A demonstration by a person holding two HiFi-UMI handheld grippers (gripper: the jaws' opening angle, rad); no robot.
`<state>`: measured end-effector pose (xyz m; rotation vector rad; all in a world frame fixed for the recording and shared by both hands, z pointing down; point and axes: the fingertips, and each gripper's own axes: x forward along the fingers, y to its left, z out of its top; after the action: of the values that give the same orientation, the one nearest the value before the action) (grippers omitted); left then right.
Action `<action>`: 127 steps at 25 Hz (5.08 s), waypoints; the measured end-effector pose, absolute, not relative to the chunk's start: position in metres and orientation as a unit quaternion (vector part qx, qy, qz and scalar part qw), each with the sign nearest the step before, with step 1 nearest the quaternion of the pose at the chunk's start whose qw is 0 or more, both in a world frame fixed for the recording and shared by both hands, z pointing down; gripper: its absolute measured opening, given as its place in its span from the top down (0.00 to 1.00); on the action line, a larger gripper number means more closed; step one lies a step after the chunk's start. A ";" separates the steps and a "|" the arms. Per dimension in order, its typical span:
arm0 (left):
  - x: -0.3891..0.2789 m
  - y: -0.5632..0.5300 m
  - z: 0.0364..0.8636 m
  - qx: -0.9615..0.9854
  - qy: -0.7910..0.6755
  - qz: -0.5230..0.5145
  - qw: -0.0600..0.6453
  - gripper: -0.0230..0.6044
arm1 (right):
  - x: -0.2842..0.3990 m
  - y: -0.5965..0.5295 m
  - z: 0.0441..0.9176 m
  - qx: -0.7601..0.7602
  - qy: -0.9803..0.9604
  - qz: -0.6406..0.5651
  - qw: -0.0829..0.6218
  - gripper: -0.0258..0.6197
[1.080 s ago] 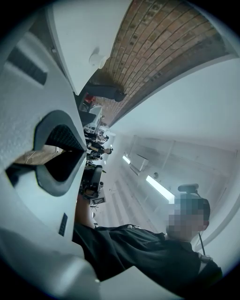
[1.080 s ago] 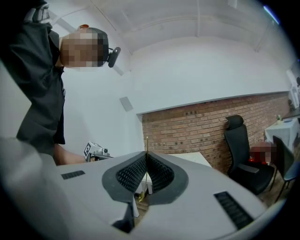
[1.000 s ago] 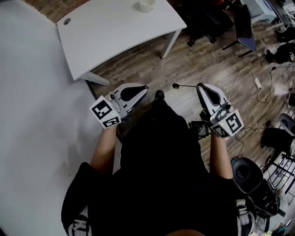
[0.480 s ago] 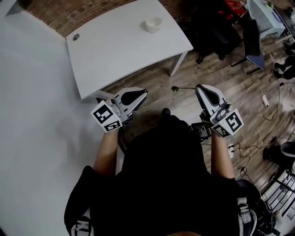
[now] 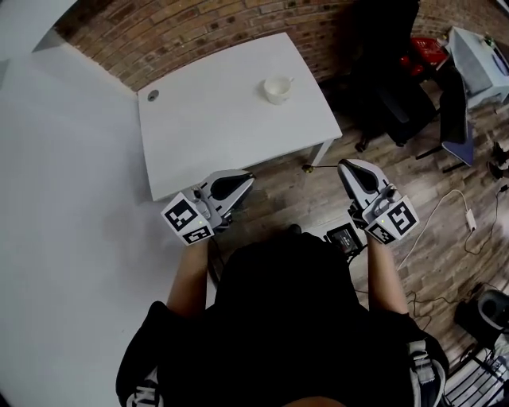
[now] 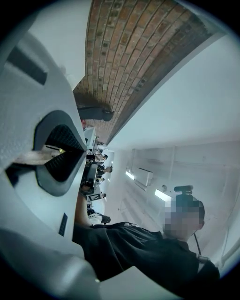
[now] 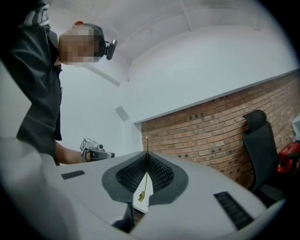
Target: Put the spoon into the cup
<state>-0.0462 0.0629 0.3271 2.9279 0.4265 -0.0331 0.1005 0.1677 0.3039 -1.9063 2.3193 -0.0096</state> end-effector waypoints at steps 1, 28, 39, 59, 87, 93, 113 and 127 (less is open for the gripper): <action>-0.042 0.058 0.326 0.986 0.137 -0.011 0.094 0.94 | 0.106 0.160 0.306 -0.628 0.775 -0.004 0.072 0.95; 0.046 -0.125 0.373 0.961 0.119 -0.051 0.242 0.94 | 0.180 0.003 0.345 -0.640 0.757 -0.104 0.077 0.95; 0.062 -0.189 0.380 0.967 0.114 -0.071 0.215 0.94 | 0.188 -0.085 0.355 -0.631 0.763 -0.130 0.058 0.95; 0.107 -0.176 0.401 0.975 -0.077 -0.031 0.206 0.94 | 0.271 -0.157 0.362 -0.464 0.872 -0.153 0.025 0.95; 0.118 -0.145 0.421 0.964 -0.132 -0.007 0.229 0.94 | 0.286 -0.200 0.465 -0.420 0.890 -0.171 -0.036 0.95; 0.117 -0.139 0.423 0.962 -0.134 0.002 0.239 0.94 | 0.285 -0.199 0.482 -0.420 0.888 -0.183 -0.045 0.95; 0.109 -0.129 0.429 0.962 -0.140 -0.007 0.235 0.94 | 0.267 -0.193 0.492 -0.408 0.895 -0.163 -0.081 0.95; 0.102 -0.123 0.432 0.959 -0.154 -0.004 0.239 0.94 | 0.286 -0.205 0.506 -0.449 0.874 -0.132 -0.128 0.90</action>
<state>0.1018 -0.1230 0.4320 2.6244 -0.4208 -0.0097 0.2855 -0.2047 0.5056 -1.5403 2.9957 -0.4535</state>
